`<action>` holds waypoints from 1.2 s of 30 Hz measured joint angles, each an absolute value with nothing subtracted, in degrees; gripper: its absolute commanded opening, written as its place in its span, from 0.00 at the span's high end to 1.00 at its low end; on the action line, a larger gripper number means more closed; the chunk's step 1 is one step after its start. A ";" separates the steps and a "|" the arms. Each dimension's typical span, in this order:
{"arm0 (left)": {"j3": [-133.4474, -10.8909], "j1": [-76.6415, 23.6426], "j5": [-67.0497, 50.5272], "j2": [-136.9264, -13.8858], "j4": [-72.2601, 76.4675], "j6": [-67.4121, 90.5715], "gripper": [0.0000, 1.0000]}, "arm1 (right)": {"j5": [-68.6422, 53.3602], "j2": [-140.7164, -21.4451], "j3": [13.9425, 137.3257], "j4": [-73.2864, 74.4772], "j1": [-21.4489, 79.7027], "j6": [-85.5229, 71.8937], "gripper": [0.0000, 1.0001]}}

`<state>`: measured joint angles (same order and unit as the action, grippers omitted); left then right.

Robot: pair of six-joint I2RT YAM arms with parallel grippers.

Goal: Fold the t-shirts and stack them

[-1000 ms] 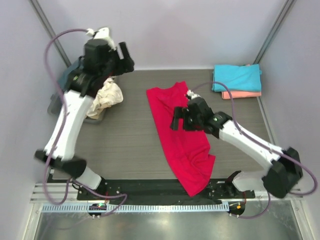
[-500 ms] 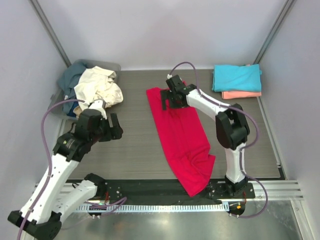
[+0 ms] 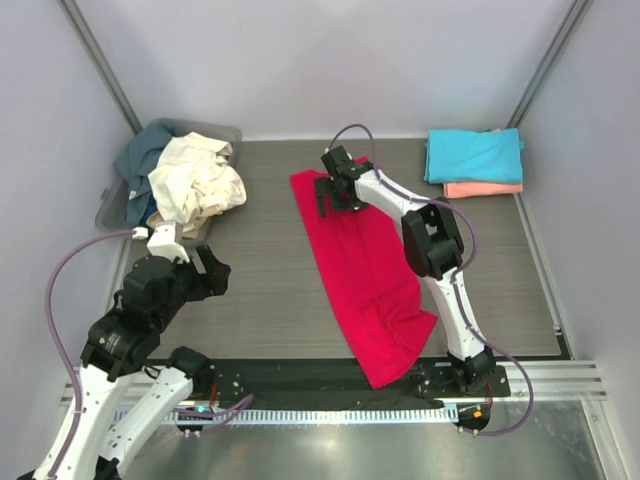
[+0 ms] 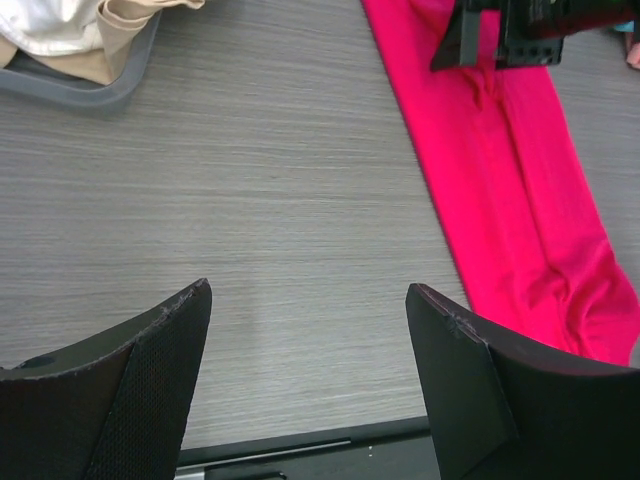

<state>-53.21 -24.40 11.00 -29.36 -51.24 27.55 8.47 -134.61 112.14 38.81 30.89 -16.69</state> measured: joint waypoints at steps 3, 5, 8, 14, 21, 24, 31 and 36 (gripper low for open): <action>-51.00 -24.43 12.08 -28.47 -50.19 27.42 0.20 | 7.77 -137.93 117.78 39.09 29.67 -16.86 0.00; -50.48 -24.40 12.78 -28.36 -49.87 27.22 0.20 | 6.83 -141.34 123.52 39.35 28.45 -17.23 0.00; -50.28 -24.40 13.50 -28.38 -49.43 26.79 0.20 | 5.82 -147.37 133.49 38.39 26.15 -18.44 0.00; -50.28 -24.01 13.96 -28.40 -48.53 26.52 0.20 | 9.85 -153.77 142.39 31.33 21.37 -26.89 0.02; -50.28 -22.94 13.65 -29.63 -48.10 26.46 0.22 | 7.81 -153.29 139.79 24.43 19.00 -31.73 0.00; -50.54 -22.83 12.29 -33.08 -47.77 26.85 0.25 | 3.55 -151.20 136.64 22.85 19.05 -30.63 0.00; -50.35 -23.59 5.26 -48.25 -42.37 34.17 0.29 | -2.13 -136.35 125.08 24.18 19.00 -27.44 0.00; -45.78 -29.32 0.14 -55.31 -33.34 41.76 0.30 | -2.68 -115.31 114.10 24.99 17.82 -24.29 0.00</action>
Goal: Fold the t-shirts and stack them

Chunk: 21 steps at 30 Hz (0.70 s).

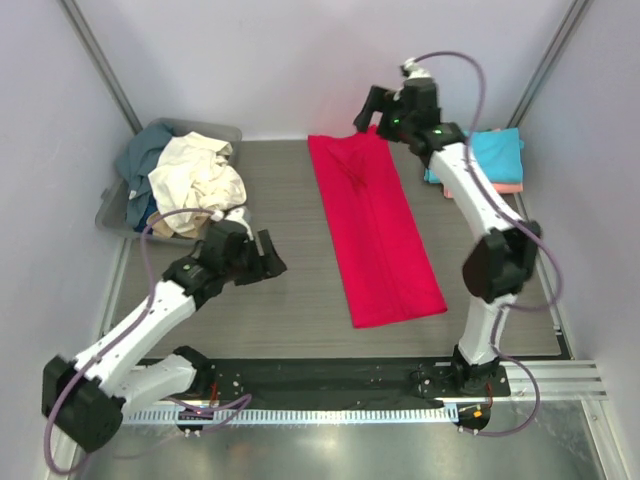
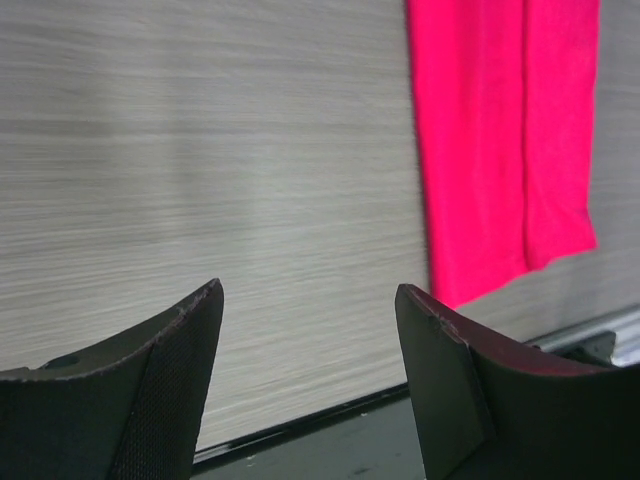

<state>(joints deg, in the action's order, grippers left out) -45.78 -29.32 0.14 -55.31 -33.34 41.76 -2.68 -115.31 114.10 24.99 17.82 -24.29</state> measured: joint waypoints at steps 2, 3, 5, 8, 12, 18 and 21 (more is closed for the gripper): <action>-44.31 -32.99 -0.73 -59.18 -29.10 44.75 0.30 | -1.89 -105.16 108.16 24.38 16.75 -23.44 0.00; -43.88 -34.57 -1.21 -61.10 -27.38 45.82 0.30 | -1.32 -100.86 105.25 24.64 16.29 -23.11 0.00; -43.55 -37.91 -1.58 -66.08 -23.64 48.14 0.30 | 0.30 -91.26 98.48 24.88 15.14 -22.59 0.01; -44.16 -41.93 -1.56 -73.89 -18.74 50.57 0.31 | 2.92 -79.83 88.79 26.13 13.52 -22.15 0.00; -47.83 -46.37 -1.76 -85.43 -14.41 52.86 0.34 | 4.64 -71.72 79.48 29.34 12.97 -21.43 0.00; -54.48 -52.25 -2.83 -97.58 -10.68 57.10 0.38 | 5.91 -68.45 72.95 34.92 12.93 -20.25 0.00; -56.25 -56.14 -2.07 -98.98 -11.60 59.48 0.39 | 7.14 -67.83 72.62 36.40 12.91 -19.59 0.00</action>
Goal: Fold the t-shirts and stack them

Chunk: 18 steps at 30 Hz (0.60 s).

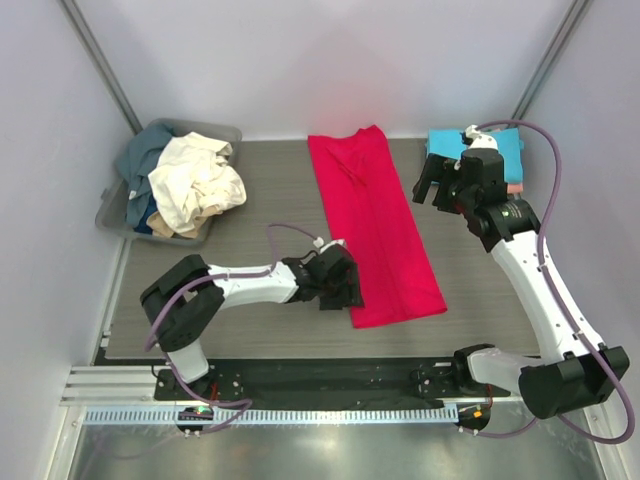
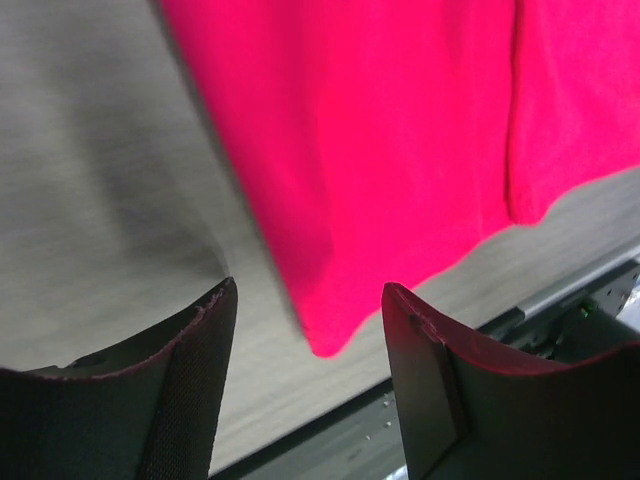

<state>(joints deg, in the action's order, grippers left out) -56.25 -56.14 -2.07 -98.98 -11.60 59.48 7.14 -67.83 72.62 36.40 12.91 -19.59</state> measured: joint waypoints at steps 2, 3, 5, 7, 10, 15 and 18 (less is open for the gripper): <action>-56.82 -58.24 -1.04 -99.04 -12.40 60.88 0.41 | 7.60 -67.48 72.62 36.58 12.88 -19.55 0.00; -56.97 -59.18 -0.64 -99.04 -12.93 61.58 0.41 | 7.75 -67.33 72.62 36.60 12.88 -19.55 0.00; -57.01 -60.93 -0.01 -99.04 -14.33 63.00 0.44 | 8.01 -67.07 72.62 36.69 12.88 -19.55 0.00; -57.01 -62.39 0.62 -99.07 -15.79 64.20 0.50 | 8.03 -67.00 72.62 36.73 12.88 -19.57 0.00; -57.06 -64.03 1.19 -99.70 -16.75 65.47 0.55 | 8.03 -67.00 72.53 36.97 12.88 -19.57 0.00; -58.41 -64.66 1.85 -101.23 -16.27 66.17 0.56 | 8.01 -67.00 72.40 37.06 12.88 -19.59 0.00; -59.20 -64.66 2.04 -102.00 -15.73 66.26 0.58 | 8.01 -67.00 72.07 37.12 12.88 -19.59 0.00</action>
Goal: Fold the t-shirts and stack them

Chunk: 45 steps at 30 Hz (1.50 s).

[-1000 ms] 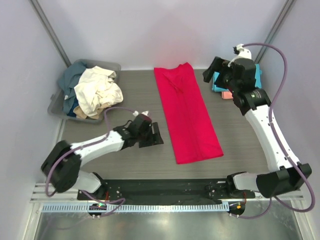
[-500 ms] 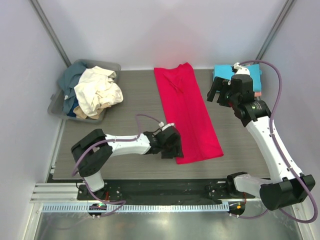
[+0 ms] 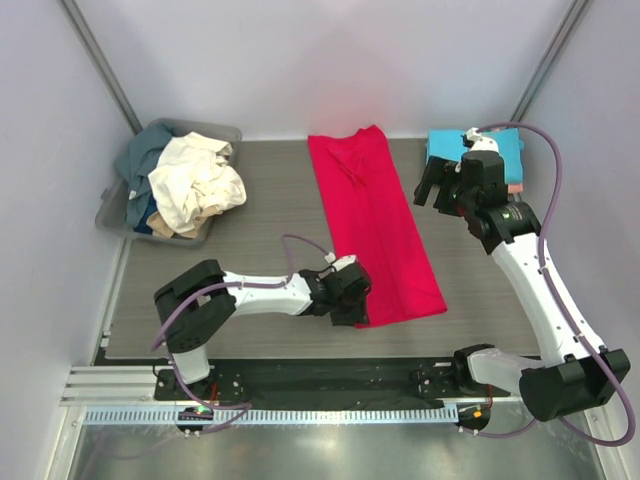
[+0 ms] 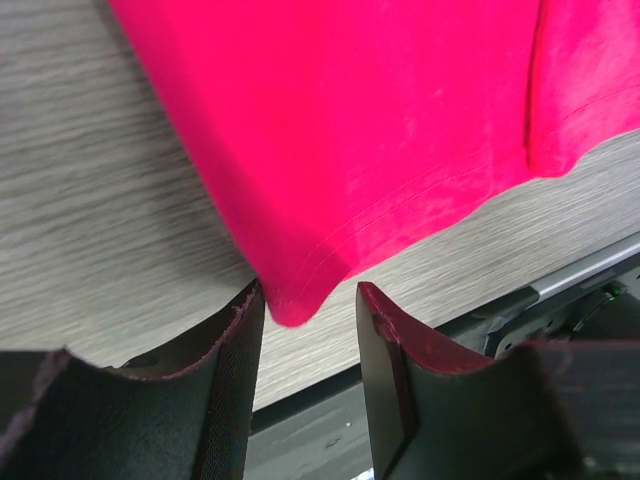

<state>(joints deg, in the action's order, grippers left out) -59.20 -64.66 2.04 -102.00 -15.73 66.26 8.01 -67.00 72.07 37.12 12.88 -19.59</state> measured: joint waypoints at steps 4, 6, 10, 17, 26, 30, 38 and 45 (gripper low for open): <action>-59.70 -64.66 2.50 -102.76 -14.92 66.11 0.71 | 7.99 -66.87 70.72 37.26 12.88 -19.62 0.00; -59.70 -64.64 2.96 -103.02 -14.70 65.93 0.85 | 7.94 -66.83 69.95 37.47 12.88 -19.64 0.00; -59.53 -63.96 3.29 -103.33 -14.28 65.45 1.00 | 7.55 -66.85 69.10 37.87 12.88 -19.86 0.00; -49.56 -59.29 4.91 -94.04 -14.92 65.25 1.00 | 4.97 -66.87 66.52 37.19 12.86 -20.91 0.00; -33.80 -53.04 9.74 -69.58 -25.69 65.17 0.73 | -5.30 -65.95 46.92 31.27 16.27 -27.83 0.00; -31.90 -52.69 9.96 -63.83 -28.25 65.56 0.34 | -4.38 -64.77 38.87 29.82 28.49 -33.61 0.00; -31.55 -52.69 10.26 -58.02 -30.63 65.60 0.24 | 3.51 -56.12 29.47 30.98 43.64 -45.95 0.00; -31.35 -52.23 11.46 -58.02 -30.11 64.93 0.27 | 4.95 -50.28 22.87 29.85 48.40 -54.76 0.17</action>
<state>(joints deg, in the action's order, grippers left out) -31.35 -52.23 11.46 -58.02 -30.11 64.93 4.95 -50.28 22.87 29.85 48.40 -54.76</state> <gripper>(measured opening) 0.750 0.888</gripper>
